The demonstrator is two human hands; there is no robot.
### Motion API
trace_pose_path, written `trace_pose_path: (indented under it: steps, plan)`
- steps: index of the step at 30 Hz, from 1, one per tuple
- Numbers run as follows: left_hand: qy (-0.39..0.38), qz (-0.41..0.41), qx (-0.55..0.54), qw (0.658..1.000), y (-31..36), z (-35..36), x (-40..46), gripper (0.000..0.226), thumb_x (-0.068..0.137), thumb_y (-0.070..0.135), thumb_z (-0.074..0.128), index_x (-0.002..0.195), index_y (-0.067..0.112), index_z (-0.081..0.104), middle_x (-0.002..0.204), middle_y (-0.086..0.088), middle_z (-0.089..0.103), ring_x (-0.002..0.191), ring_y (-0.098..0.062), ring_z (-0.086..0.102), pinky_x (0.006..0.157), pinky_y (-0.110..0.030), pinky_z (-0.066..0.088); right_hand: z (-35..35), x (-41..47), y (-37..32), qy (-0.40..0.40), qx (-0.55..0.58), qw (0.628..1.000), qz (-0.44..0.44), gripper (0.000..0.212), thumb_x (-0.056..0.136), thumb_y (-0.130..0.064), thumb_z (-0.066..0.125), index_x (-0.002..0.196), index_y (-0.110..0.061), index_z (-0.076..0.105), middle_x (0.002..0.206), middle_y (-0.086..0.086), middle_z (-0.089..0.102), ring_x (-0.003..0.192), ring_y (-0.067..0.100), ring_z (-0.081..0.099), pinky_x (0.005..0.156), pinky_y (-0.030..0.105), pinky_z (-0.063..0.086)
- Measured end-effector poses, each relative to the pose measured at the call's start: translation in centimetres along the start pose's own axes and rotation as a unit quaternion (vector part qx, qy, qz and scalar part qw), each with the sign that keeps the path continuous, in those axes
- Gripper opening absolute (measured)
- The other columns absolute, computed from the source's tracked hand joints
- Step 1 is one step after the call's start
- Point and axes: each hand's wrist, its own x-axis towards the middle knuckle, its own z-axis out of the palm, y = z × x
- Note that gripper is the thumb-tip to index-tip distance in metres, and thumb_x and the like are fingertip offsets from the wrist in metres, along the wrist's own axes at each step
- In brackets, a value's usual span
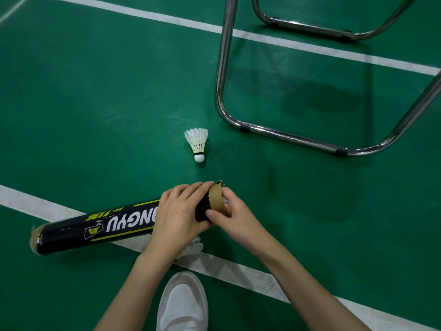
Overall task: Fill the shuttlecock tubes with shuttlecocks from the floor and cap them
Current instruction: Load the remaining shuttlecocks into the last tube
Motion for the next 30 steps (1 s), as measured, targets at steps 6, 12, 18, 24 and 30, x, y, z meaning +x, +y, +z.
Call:
trace_pose_path:
  steps: [6,12,18,24,30]
  plan:
    - [-0.03,-0.025,-0.005,0.999,-1.8,-0.6,-0.1,0.077,0.061,0.052,0.075,0.129,0.025,0.05,0.121,0.007,0.06,0.105,-0.02,0.052,0.085,-0.036,0.037,-0.2,0.0,0.7,0.035,-0.026,0.999,-0.027,0.021,0.087,-0.005,0.058,0.105,-0.014,0.056,0.101,0.003,0.067,0.096,0.007,0.062,0.089,0.024,0.049]
    - [-0.084,-0.043,0.009,0.995,-3.0,-1.0,-0.6,0.085,0.057,0.05,0.08,0.132,0.026,0.048,0.126,0.006,0.058,0.111,-0.023,0.05,0.089,-0.038,0.035,0.3,-1.7,3.3,0.095,0.109,0.989,0.015,0.027,0.085,0.0,0.061,0.106,-0.015,0.052,0.106,0.001,0.068,0.1,0.008,0.063,0.084,0.02,0.049]
    - [-0.072,-0.056,0.004,0.996,-4.6,-1.5,-0.9,0.087,0.056,0.048,0.082,0.133,0.025,0.047,0.126,0.005,0.057,0.112,-0.023,0.05,0.09,-0.038,0.034,1.7,-2.5,4.9,0.055,0.041,0.996,0.062,0.025,0.081,-0.003,0.067,0.101,-0.012,0.055,0.101,0.003,0.066,0.093,0.008,0.062,0.08,0.017,0.05]
    - [-0.063,-0.062,-0.003,0.996,-4.8,-1.7,-1.0,0.088,0.055,0.044,0.083,0.133,0.025,0.047,0.126,0.005,0.057,0.112,-0.022,0.049,0.092,-0.038,0.034,4.5,-2.1,7.3,-0.013,-0.25,0.967,0.039,0.025,0.084,-0.023,0.065,0.108,-0.022,0.06,0.113,0.0,0.057,0.106,0.01,0.052,0.089,0.018,0.039]
    - [-0.059,-0.057,-0.002,0.997,-4.9,-1.5,-1.2,0.087,0.054,0.043,0.084,0.131,0.024,0.049,0.124,0.005,0.058,0.11,-0.023,0.051,0.09,-0.039,0.036,4.1,-2.3,8.1,0.022,-0.307,0.951,-0.018,0.015,0.09,-0.02,0.055,0.101,-0.012,0.061,0.099,0.008,0.062,0.092,0.019,0.056,0.078,0.03,0.043]
